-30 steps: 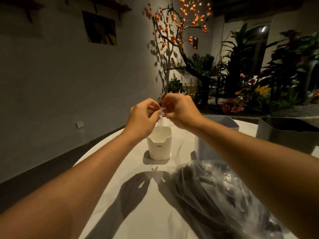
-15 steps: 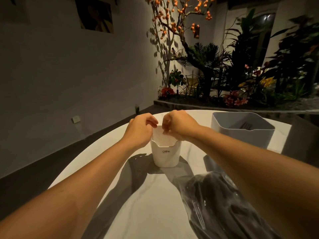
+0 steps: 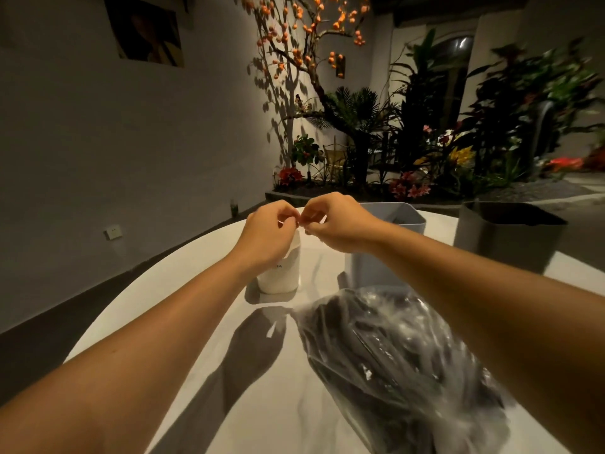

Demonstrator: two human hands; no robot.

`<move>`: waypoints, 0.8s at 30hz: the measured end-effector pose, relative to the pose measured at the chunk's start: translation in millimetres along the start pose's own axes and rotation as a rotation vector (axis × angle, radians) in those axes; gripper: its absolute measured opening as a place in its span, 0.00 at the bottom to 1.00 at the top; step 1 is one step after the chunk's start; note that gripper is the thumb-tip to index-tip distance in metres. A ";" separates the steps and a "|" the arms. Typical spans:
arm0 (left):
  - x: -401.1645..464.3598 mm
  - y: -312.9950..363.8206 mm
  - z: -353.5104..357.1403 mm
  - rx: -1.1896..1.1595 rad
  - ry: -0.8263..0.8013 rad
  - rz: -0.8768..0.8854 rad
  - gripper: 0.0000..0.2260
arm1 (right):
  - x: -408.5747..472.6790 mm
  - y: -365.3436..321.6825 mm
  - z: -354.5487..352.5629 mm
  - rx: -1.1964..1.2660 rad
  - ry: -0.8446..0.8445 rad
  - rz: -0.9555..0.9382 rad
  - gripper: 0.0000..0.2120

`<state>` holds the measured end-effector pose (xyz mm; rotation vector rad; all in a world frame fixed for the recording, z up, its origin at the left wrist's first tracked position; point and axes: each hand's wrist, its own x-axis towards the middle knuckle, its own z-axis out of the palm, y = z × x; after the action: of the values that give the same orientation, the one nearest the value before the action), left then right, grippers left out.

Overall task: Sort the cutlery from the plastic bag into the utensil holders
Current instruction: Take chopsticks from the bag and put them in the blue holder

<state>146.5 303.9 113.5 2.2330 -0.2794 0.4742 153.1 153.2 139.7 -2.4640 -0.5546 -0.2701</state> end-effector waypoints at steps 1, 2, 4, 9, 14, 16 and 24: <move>-7.1 9.8 2.4 0.000 -0.009 0.011 0.06 | -13.0 0.6 -7.5 0.009 0.002 0.012 0.09; -13.9 19.5 4.5 -0.003 -0.017 0.021 0.06 | -26.0 1.5 -15.4 0.019 0.008 0.023 0.09; -28.1 38.9 8.9 -0.032 -0.036 0.040 0.06 | -52.3 3.8 -31.6 0.032 0.025 0.042 0.09; -63.2 87.5 29.4 -0.133 -0.082 0.074 0.07 | -111.7 16.0 -70.3 0.025 0.055 0.097 0.07; -93.3 131.5 70.4 -0.175 -0.161 0.084 0.06 | -165.0 45.3 -103.3 -0.009 0.080 0.190 0.06; -104.8 146.4 92.4 -0.186 -0.190 0.088 0.05 | -185.9 59.8 -112.1 -0.019 0.091 0.227 0.06; -157.3 182.9 190.5 -0.067 -0.336 0.109 0.08 | -257.5 131.3 -113.9 -0.107 0.125 0.441 0.09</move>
<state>-13.6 47.4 58.2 2.2329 -0.5858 0.1406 -25.4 -95.0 84.5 -2.5709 0.0624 -0.2760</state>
